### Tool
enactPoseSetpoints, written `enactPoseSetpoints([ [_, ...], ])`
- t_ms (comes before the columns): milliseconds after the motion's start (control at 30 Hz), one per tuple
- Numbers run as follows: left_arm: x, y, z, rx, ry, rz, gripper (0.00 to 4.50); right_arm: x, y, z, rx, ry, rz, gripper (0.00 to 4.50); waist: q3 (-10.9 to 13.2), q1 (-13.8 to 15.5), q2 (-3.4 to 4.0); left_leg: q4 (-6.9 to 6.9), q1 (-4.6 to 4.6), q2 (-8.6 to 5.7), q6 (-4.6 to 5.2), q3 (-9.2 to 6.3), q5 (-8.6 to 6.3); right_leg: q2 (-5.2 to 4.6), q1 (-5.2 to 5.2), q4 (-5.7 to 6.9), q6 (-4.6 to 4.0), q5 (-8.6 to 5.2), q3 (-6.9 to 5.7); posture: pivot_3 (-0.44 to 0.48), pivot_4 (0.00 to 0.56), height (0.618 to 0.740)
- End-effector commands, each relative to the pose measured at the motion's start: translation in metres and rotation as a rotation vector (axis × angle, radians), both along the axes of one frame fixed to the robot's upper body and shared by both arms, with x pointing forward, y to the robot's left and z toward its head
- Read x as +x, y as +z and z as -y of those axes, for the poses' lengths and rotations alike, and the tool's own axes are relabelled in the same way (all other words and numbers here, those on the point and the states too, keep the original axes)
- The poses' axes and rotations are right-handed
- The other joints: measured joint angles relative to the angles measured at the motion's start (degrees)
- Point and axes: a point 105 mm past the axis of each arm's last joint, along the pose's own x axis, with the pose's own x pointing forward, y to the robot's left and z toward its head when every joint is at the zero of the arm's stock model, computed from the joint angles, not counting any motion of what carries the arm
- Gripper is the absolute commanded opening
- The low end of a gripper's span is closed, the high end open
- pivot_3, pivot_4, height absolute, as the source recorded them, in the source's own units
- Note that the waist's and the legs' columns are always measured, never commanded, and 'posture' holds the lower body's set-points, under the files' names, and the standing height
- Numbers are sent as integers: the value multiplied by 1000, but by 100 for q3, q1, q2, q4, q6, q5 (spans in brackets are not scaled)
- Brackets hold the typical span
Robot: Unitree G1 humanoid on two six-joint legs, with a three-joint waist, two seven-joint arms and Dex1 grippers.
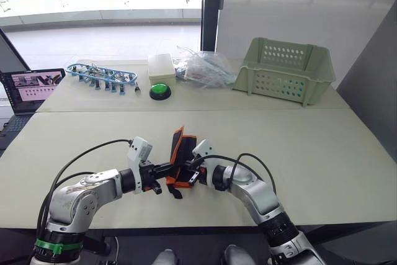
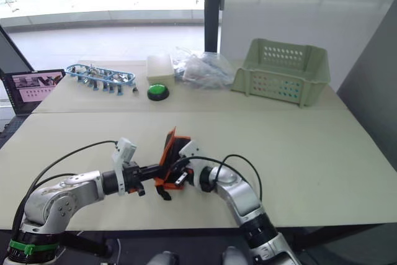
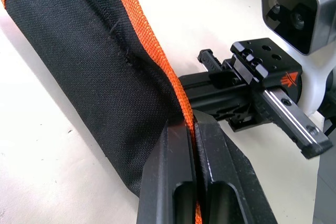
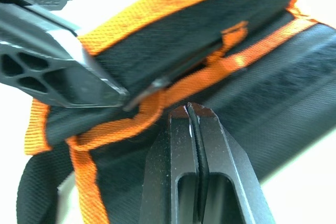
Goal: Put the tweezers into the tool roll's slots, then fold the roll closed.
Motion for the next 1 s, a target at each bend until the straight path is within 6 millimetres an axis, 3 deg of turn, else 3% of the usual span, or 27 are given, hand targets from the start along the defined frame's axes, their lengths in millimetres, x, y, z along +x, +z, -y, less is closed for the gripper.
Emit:
enactPoseSetpoints([
  [33,0,5,9,-1,-30,24,18,-3,10,3,8,17,17,0,0,33,-1,-4,4,1,0,16,0,0,-2,0,0,0,17,0,150,716],
  [333,10,-16,12,66,-2,-21,18,-6,47,25,72,48,65,0,4,51,-8,-10,5,-10,-1,77,-1,1,-12,-18,18,9,105,0,150,716],
  [433,14,-22,16,74,9,-25,18,-8,70,33,137,87,96,0,4,61,-9,-10,5,-9,-1,79,-1,1,-12,-18,18,9,106,0,150,716],
  [600,13,-32,25,96,-4,-49,18,-4,84,31,161,108,133,0,4,76,-9,-10,13,-8,-1,81,-1,1,-7,-16,24,13,108,0,150,716],
  [800,13,-55,21,206,33,-113,18,13,82,14,78,96,183,0,3,144,-9,-10,23,-11,-1,86,0,0,2,-16,29,16,116,0,150,716],
  [1000,17,-65,13,293,76,-119,18,30,60,4,-97,68,202,0,0,199,-9,-10,36,-10,-5,88,2,1,9,-14,29,21,118,0,150,716],
])
